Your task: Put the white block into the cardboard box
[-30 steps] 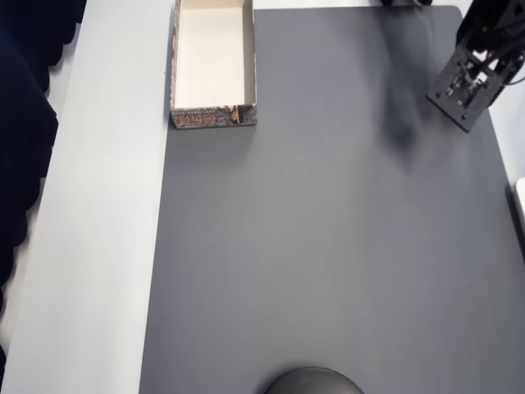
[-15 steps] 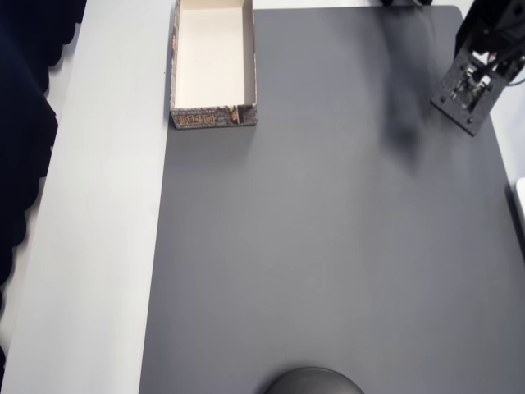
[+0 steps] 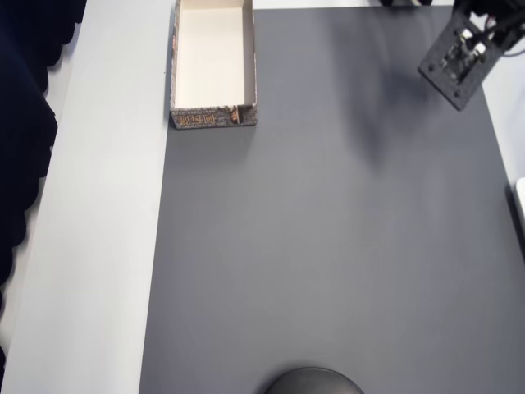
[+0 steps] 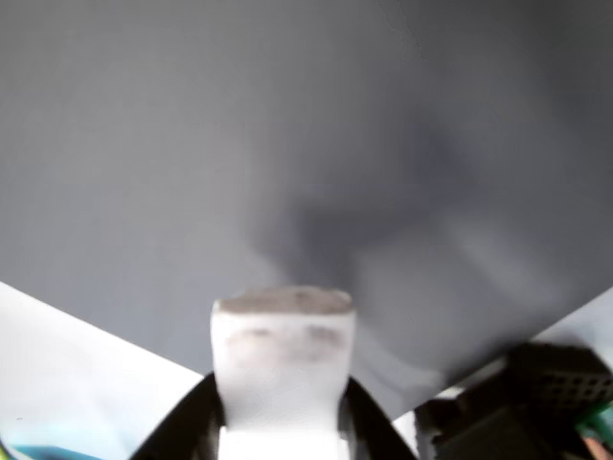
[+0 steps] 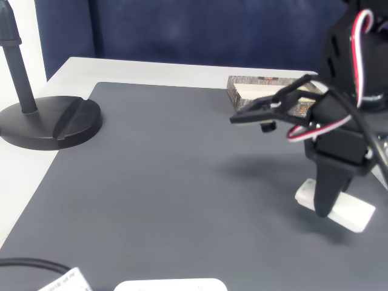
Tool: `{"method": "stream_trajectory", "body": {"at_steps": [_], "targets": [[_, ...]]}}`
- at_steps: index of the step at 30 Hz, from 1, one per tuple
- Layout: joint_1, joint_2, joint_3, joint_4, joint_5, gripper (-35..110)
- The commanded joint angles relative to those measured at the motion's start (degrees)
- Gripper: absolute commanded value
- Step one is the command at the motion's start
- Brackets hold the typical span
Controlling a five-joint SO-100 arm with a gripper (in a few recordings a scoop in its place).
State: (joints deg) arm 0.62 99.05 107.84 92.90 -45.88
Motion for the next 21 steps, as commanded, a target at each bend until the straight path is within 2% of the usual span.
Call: {"method": "stream_trajectory", "body": {"at_steps": [1,10,21], "targets": [[7.0,5.0,-4.1,1.0,7.1,-2],[24.7,5.1,-5.7,-0.9,25.5,-2],[48.5,-4.0,-20.3,-2.9,48.0,-2]]}}
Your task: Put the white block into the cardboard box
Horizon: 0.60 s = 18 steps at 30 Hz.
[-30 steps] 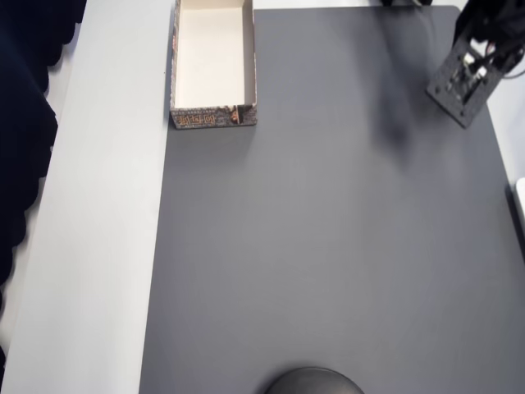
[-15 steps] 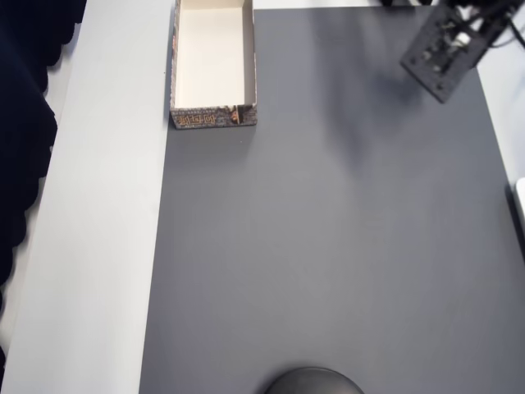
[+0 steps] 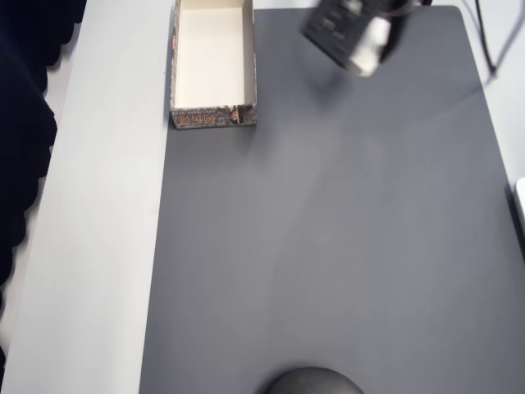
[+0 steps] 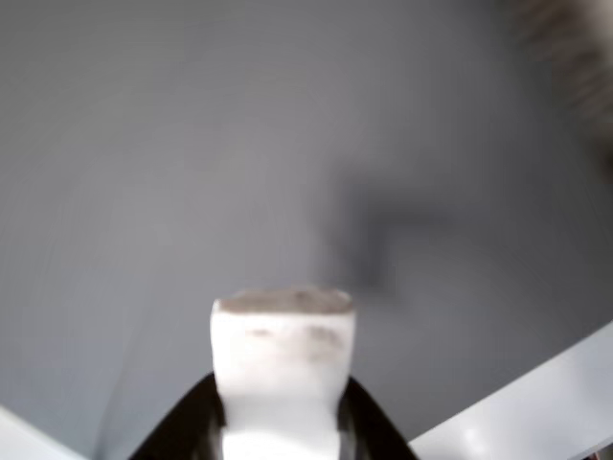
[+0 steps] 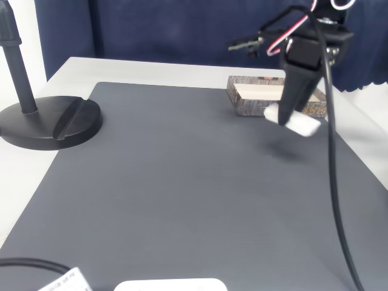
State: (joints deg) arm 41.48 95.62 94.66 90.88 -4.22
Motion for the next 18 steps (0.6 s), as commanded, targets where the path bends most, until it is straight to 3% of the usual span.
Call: {"method": "stream_trajectory", "body": {"at_steps": [1,18], "targets": [[9.5,-1.8,-8.3,-0.9,7.9,-2],[25.3,-27.8,-44.6,4.6,23.0,-2]]}}
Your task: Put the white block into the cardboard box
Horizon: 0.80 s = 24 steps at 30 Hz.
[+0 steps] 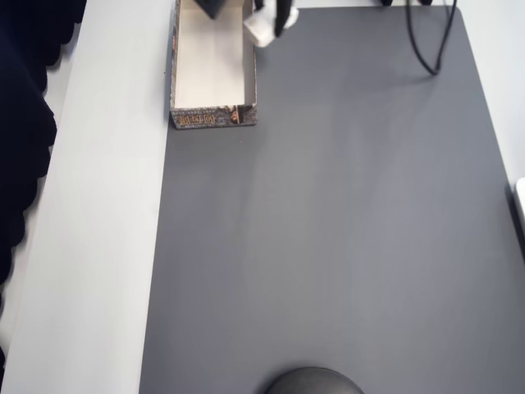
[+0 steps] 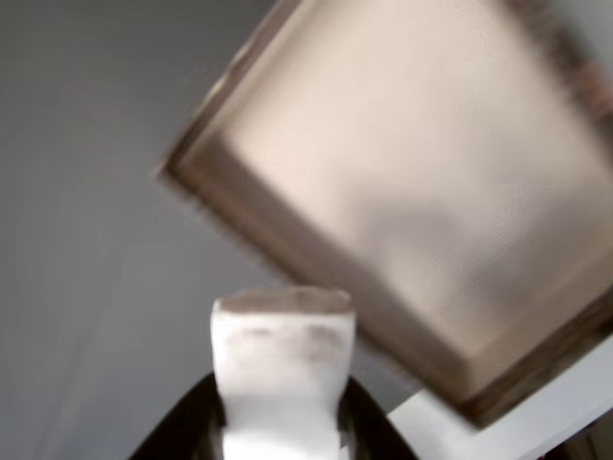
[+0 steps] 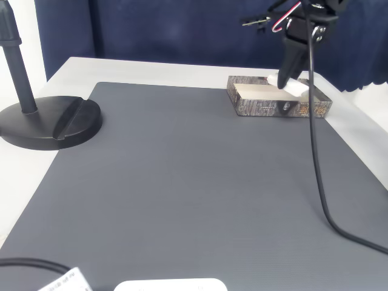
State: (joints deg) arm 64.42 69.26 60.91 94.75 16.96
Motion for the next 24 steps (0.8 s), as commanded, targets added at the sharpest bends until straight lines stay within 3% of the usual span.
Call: {"method": "stream_trajectory", "body": {"at_steps": [1,16,24], "targets": [[2.8,-2.5,-12.0,0.7,2.0,-2],[6.0,-19.6,-30.7,3.2,4.8,-2],[6.8,-22.2,-32.5,3.5,4.9,-2]]}}
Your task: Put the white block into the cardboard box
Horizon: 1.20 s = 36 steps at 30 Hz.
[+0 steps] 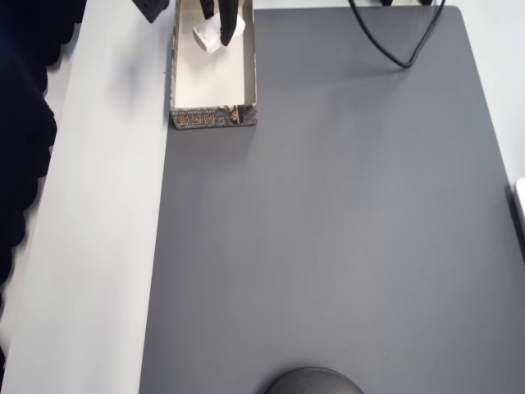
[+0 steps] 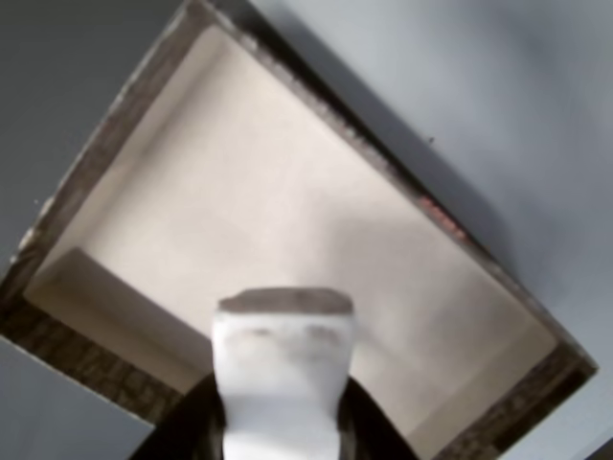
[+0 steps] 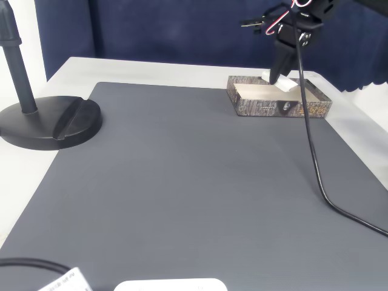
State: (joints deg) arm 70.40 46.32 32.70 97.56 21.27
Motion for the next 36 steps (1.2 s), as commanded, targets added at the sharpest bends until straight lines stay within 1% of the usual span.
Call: {"method": "stream_trajectory", "body": {"at_steps": [1,4,5,6,8,9,10,11,18,33,36], "targets": [[1.0,0.6,-4.3,0.8,0.9,-2],[1.1,0.6,-4.3,1.0,3.4,-2],[1.1,0.6,-4.5,1.0,6.3,-2],[1.1,0.4,-4.8,0.8,12.2,-2],[1.0,0.1,-5.3,-0.4,29.6,-2],[0.7,0.1,-5.4,-0.5,36.6,-2],[0.6,0.1,-5.5,-0.7,41.3,-2],[0.5,0.1,-5.6,-0.7,43.6,-2],[0.9,0.1,-6.0,-1.0,52.7,-2],[0.1,-3.7,-8.3,-2.2,54.7,-2],[-0.1,-5.9,-9.7,-2.5,56.4,-2]]}}
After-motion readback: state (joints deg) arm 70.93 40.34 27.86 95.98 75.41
